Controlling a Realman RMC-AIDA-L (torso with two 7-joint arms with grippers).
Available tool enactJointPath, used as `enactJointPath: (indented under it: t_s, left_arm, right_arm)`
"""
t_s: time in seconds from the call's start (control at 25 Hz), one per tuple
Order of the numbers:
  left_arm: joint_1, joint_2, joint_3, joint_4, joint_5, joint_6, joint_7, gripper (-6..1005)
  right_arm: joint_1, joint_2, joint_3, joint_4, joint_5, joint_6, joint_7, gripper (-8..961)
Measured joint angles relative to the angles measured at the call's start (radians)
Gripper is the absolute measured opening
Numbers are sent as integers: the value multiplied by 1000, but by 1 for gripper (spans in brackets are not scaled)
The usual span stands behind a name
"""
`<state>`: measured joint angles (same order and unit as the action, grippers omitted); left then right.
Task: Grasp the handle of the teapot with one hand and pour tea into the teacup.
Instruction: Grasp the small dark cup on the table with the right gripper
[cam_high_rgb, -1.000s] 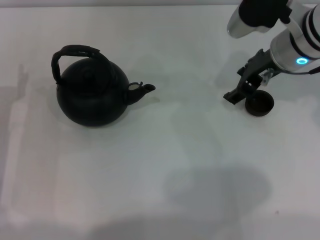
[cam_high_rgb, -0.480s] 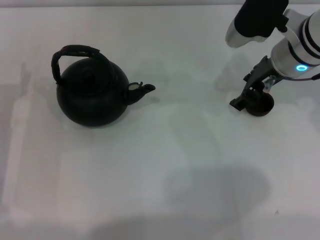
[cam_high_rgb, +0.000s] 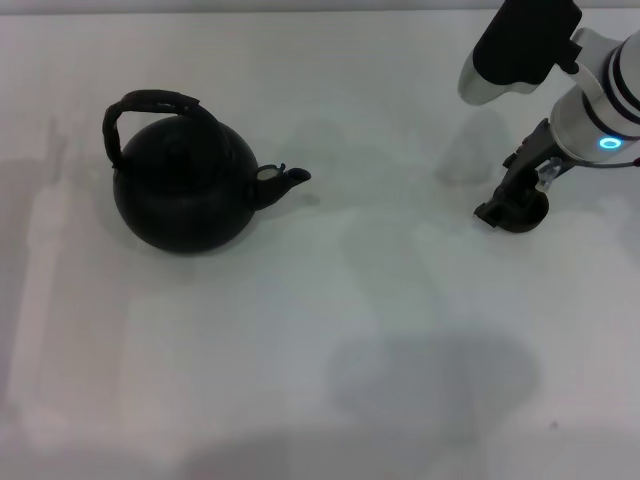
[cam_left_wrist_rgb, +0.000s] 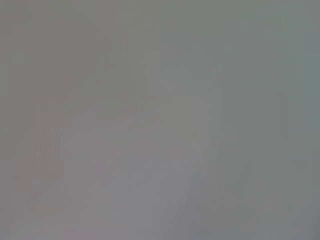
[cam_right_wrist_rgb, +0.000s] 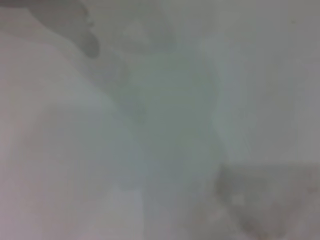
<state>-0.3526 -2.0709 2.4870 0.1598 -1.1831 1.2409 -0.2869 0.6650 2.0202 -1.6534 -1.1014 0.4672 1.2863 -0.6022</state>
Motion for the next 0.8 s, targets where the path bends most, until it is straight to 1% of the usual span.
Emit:
enactJointPath:
  t_s: [0.8]
  left_arm:
    - [-12,-2,0,-5,6,0,0,772]
  right_arm:
    - [-13,-4,6,-9,-43,76,25,735]
